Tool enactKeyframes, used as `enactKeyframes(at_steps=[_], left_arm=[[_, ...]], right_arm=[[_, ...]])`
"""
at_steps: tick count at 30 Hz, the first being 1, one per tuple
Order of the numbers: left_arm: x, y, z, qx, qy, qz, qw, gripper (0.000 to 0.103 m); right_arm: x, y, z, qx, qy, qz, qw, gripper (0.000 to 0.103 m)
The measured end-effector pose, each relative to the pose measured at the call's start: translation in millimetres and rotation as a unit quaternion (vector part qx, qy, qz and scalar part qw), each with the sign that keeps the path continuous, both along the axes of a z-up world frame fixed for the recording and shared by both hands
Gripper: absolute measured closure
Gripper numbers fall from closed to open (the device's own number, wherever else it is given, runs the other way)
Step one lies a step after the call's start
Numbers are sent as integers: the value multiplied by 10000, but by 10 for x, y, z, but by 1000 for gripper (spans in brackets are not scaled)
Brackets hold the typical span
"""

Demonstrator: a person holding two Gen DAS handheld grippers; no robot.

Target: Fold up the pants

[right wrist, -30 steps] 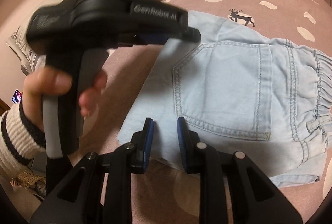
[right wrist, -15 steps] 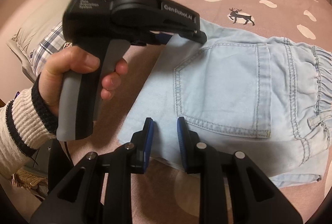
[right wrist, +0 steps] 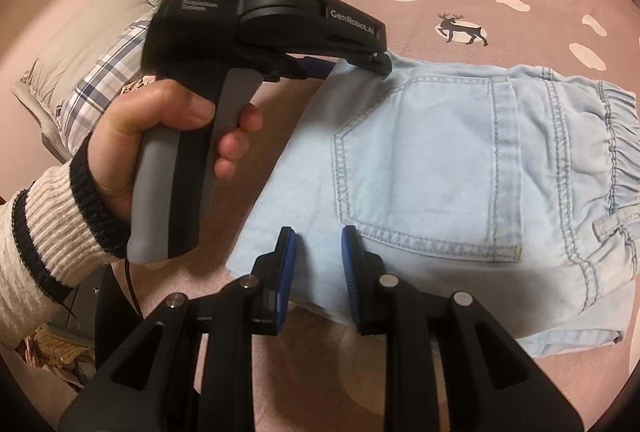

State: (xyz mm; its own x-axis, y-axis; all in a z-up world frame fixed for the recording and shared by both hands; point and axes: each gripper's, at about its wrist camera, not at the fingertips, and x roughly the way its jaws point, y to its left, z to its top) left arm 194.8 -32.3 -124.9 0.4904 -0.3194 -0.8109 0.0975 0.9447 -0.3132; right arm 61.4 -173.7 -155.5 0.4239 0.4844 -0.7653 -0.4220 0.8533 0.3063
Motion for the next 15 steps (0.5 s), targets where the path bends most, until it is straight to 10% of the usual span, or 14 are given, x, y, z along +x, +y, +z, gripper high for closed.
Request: enactKeyframes(at_steps=[15], left_arm=[[-774, 119, 374, -56, -542, -180, 9984, 57]], right_arm=[[-123, -414, 259, 508, -233, -844, 9949, 69]])
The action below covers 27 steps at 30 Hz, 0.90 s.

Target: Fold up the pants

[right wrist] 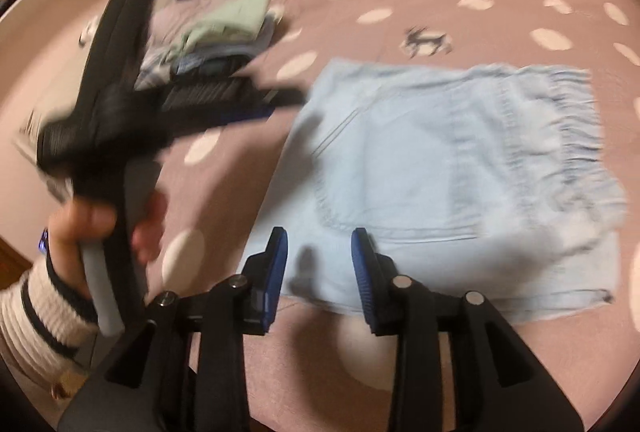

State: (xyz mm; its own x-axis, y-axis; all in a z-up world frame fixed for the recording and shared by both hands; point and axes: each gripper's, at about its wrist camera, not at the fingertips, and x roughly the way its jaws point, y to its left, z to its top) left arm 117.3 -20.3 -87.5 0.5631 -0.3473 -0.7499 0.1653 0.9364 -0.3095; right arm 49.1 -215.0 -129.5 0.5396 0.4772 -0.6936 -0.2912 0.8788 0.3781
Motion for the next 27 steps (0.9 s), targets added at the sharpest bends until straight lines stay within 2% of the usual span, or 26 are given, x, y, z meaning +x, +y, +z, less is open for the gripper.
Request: enactKeyframes(at_steps=[4, 6, 10, 13, 15, 18, 23, 27], left_arm=[[-200, -132, 32, -45, -34, -305, 9995, 57], [-276, -218, 24, -3, -50, -465, 9989, 57], [-436, -385, -54, 237, -26, -784, 9966, 57], [-498, -456, -204, 351, 242, -915, 9949, 57], [-521, -480, -310, 463, 394, -943, 9937, 57], [-608, -488, -309, 565, 309, -965, 9932, 57], [-660, -408, -290, 448, 345, -938, 9940, 57], [-713, -385, -311, 395, 357, -916, 9944, 57]], right_arm=[[-23, -254, 126, -162, -208, -533, 9982, 68], [-13, -387, 132, -290, -162, -830, 9960, 66], [-14, -591, 19, -630, 34, -1213, 9906, 67], [-3, -587, -106, -744, 241, -1106, 9908, 67], [-7, -587, -115, -735, 225, -1070, 9913, 66], [-25, -607, -93, -665, 276, -1080, 9915, 66], [-140, -618, 3, -598, 158, -1146, 9915, 66], [-202, -563, -11, -839, 86, -1017, 9912, 62]])
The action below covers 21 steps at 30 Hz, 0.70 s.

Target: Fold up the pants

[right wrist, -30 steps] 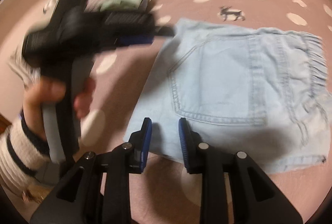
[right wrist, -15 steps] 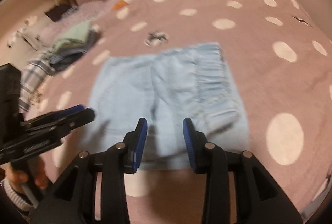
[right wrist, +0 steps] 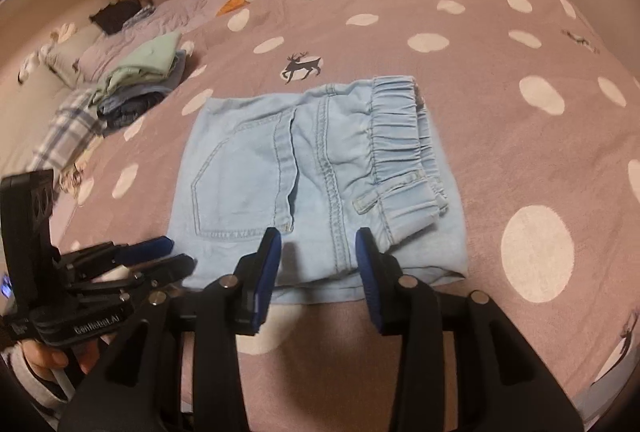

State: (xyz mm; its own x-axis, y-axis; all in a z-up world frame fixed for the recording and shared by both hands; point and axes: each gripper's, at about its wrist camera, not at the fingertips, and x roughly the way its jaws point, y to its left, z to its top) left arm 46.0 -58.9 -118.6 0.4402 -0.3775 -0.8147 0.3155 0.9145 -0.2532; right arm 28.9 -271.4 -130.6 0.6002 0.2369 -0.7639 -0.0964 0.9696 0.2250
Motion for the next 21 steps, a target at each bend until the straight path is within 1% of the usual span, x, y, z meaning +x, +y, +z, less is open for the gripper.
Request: enactKeyframes(at_steps=[2, 8, 12, 17, 18, 19, 20, 21], left_arm=[[-9, -1, -3, -16, 3, 5, 10000, 57], [-35, 61, 20, -141, 32, 69, 9999, 57], [-57, 197, 71, -231, 14, 248, 9994, 57], [-11, 440, 90, -332, 73, 643, 9974, 56], [1, 478, 88, -343, 87, 713, 9968, 54], [20, 514, 84, -350, 99, 771, 9964, 44], [30, 548, 86, -345, 94, 846, 9958, 38], [39, 580, 93, -372, 76, 914, 9951, 37]], right_arm=[[24, -5, -114, -14, 240, -2, 9997, 62], [-5, -92, -145, 338, 398, -100, 9986, 59], [-88, -134, -68, 396, 272, -190, 9987, 58], [-111, -268, 0, 556, 158, -313, 9978, 52], [-102, -299, 2, 606, 171, -353, 9974, 48], [-94, -328, 0, 648, 182, -390, 9970, 45], [-86, -361, -1, 696, 185, -437, 9964, 44], [-82, -384, -2, 745, 194, -460, 9960, 44]])
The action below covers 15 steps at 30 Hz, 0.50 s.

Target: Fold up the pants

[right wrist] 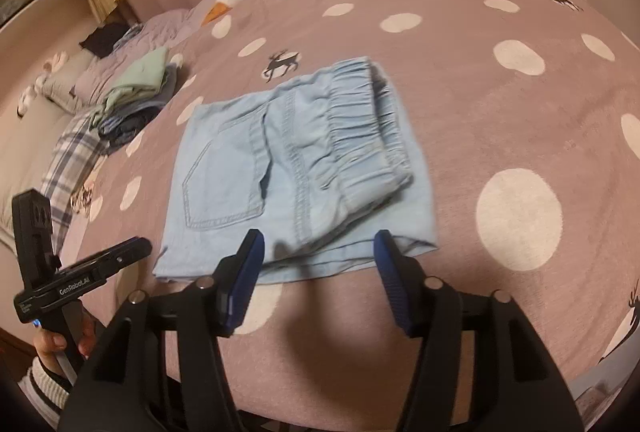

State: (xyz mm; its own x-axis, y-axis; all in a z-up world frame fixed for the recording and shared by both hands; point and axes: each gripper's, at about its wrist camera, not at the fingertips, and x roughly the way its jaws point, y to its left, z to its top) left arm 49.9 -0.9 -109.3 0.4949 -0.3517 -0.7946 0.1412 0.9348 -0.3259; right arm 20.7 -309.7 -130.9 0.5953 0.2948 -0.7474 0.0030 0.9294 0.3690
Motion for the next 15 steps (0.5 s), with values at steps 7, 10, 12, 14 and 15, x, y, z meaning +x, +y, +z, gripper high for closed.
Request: enactKeyframes(at_steps=[7, 10, 12, 14, 15], left_arm=[[64, 55, 19, -118, -23, 71, 9999, 37], [94, 45, 1, -103, -6, 45, 9999, 37], [116, 41, -18, -114, 32, 23, 9999, 37], [142, 32, -30, -116, 50, 10, 9999, 37], [149, 29, -32, -117, 54, 5, 9999, 37]], right_arm=[[65, -206, -46, 497, 154, -267, 9983, 32], [95, -274, -72, 511, 219, -355, 9978, 32], [125, -321, -102, 602, 280, -383, 9971, 32], [155, -354, -132, 672, 331, -424, 9963, 31], [175, -365, -153, 694, 365, -436, 9960, 30]])
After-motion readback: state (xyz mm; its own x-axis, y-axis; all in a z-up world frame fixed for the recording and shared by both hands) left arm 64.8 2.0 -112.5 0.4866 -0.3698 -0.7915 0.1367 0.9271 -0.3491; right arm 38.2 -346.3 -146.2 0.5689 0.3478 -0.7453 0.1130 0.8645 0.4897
